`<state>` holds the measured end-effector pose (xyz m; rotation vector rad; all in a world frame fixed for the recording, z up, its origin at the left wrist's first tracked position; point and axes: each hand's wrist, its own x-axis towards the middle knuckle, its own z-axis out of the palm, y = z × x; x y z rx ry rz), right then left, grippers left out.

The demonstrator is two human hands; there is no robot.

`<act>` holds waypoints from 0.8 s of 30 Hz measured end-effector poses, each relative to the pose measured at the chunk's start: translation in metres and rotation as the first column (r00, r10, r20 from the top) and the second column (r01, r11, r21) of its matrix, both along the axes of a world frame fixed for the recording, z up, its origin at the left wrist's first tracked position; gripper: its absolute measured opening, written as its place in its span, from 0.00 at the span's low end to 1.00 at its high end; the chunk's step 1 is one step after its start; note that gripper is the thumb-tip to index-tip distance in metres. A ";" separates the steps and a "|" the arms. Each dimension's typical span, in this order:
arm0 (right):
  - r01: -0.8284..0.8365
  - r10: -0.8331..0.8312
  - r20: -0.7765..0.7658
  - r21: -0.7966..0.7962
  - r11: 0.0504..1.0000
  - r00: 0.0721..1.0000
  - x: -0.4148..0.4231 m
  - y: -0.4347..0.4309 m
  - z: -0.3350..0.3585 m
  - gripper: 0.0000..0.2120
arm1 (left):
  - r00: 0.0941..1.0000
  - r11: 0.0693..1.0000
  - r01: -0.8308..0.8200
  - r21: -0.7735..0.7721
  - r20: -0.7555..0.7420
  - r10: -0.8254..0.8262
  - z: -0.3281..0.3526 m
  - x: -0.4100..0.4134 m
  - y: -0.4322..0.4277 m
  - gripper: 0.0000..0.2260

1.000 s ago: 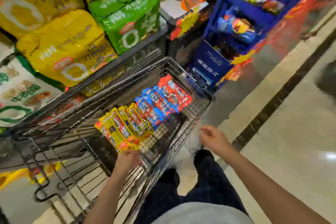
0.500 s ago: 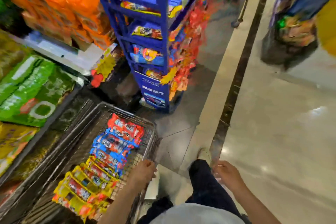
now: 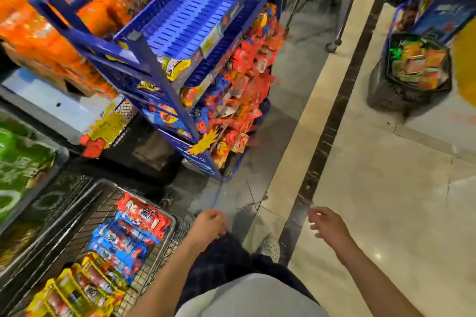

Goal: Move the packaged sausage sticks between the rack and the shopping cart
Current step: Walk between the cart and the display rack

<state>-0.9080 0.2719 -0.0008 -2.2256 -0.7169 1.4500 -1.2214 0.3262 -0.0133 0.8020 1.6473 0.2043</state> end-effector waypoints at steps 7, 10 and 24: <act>-0.275 0.275 -0.005 0.010 0.961 0.961 -0.025 0.104 -0.012 0.07 | 0.980 0.980 -0.197 0.025 -0.005 0.197 -0.016 -0.016 0.047 0.08; -0.388 0.388 -0.013 0.016 0.922 0.922 -0.035 0.143 -0.011 0.03 | 0.950 0.950 -0.312 -0.015 -0.012 0.312 -0.030 -0.020 0.074 0.09; -0.620 0.659 -0.012 0.323 0.715 0.752 -0.097 0.384 0.099 0.06 | 0.665 0.612 -0.739 0.281 0.452 0.595 0.123 0.026 0.220 0.04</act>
